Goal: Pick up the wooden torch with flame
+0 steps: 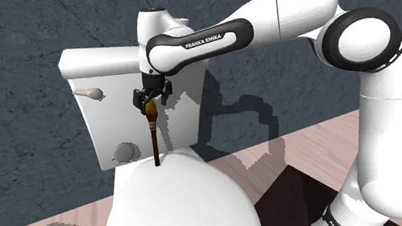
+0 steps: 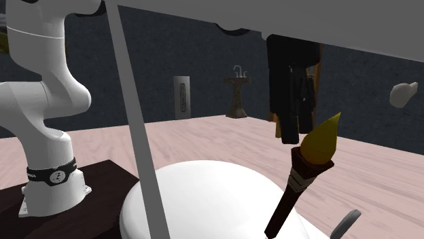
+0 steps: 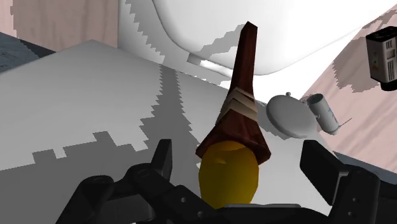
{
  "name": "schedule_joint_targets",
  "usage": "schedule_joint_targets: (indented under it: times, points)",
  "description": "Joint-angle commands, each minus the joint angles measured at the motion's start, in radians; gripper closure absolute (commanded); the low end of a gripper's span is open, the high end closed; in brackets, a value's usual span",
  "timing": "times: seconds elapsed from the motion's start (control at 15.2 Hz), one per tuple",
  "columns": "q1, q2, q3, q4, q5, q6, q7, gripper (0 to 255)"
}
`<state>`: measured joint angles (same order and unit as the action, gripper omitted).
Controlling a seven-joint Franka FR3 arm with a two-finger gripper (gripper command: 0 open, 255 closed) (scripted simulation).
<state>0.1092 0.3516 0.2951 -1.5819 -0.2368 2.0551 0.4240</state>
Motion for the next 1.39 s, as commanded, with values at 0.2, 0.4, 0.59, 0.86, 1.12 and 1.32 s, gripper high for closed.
schedule_joint_targets:
  times: [0.2,0.4,0.59,0.86,1.12,1.32]
  points:
    - [0.003,0.023,-0.005,-0.042,-0.014,0.064,0.016,0]
    - [0.003,0.022,-0.004,-0.042,-0.014,0.063,0.016,255]
    - [0.003,0.023,-0.004,-0.042,-0.014,0.064,0.017,255]
    - [0.003,0.023,-0.004,-0.042,-0.014,0.064,0.017,255]
    - [0.003,0.016,-0.003,-0.025,-0.009,0.040,0.011,255]
    - [0.003,0.007,0.000,0.003,-0.003,0.005,0.004,255]
